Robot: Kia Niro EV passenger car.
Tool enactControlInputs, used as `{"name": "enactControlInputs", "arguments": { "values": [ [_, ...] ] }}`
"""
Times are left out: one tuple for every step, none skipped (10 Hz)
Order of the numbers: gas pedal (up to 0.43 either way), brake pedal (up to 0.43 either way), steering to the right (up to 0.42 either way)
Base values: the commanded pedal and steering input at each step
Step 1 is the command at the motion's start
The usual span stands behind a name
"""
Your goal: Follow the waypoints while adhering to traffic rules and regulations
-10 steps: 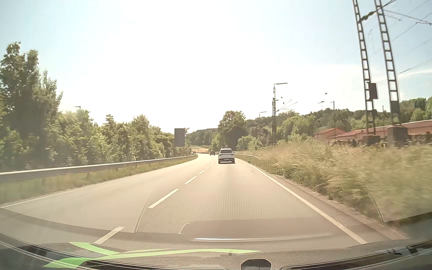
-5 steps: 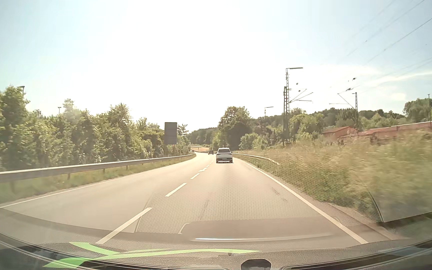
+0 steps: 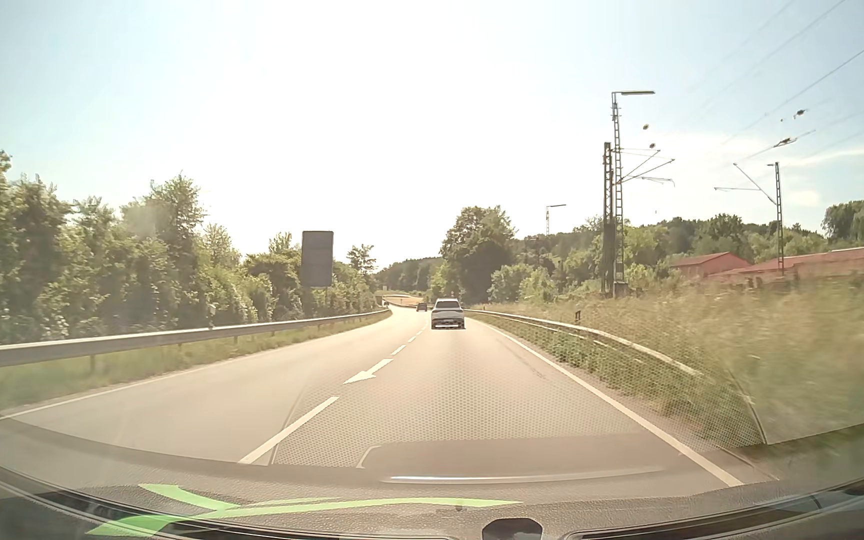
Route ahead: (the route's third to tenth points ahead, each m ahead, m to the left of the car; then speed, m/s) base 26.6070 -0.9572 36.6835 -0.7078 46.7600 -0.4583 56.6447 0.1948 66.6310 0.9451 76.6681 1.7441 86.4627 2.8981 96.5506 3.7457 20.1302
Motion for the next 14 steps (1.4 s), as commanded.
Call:
{"name": "enactControlInputs", "arguments": {
  "values": [
    [0.157,0.000,-0.007],
    [0.157,0.000,-0.007],
    [0.157,0.000,-0.007],
    [0.150,0.000,-0.007],
    [0.150,0.000,-0.007],
    [0.130,0.000,-0.007],
    [0.118,0.000,-0.007],
    [0.118,0.000,-0.007],
    [0.110,0.000,-0.007],
    [0.110,0.000,-0.007],
    [0.110,0.000,-0.007],
    [0.118,0.000,-0.007],
    [0.130,0.000,-0.007],
    [0.138,0.000,-0.007]
  ]
}}
